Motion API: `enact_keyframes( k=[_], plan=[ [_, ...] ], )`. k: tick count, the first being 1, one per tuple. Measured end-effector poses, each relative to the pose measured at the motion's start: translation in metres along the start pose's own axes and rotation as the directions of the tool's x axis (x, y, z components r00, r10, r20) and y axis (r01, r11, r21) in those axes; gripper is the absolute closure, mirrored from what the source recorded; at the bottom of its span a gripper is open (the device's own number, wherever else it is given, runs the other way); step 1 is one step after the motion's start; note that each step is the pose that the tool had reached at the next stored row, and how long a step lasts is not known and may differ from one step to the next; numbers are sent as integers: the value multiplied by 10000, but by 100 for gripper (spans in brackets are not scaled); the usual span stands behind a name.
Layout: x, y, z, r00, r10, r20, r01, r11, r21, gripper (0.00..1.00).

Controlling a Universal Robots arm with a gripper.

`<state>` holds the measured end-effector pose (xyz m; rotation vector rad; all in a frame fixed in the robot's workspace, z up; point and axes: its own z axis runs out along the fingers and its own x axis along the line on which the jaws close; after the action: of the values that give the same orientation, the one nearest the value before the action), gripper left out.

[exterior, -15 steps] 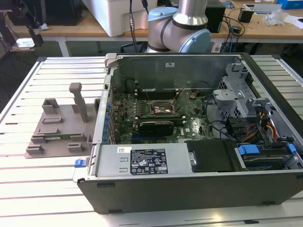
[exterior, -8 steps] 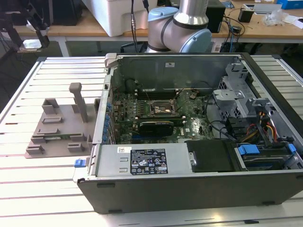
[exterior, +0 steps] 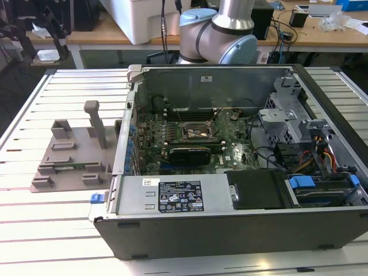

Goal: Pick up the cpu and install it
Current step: 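Pick up the cpu and move it towards the insertion slot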

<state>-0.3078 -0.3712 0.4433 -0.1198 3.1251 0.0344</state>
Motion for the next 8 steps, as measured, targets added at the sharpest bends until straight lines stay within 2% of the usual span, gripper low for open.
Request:
enact_keyframes(
  k=[8],
  plan=[
    [-96,-8,38,10000,0,-2,0,10000,0,45]
  ],
)
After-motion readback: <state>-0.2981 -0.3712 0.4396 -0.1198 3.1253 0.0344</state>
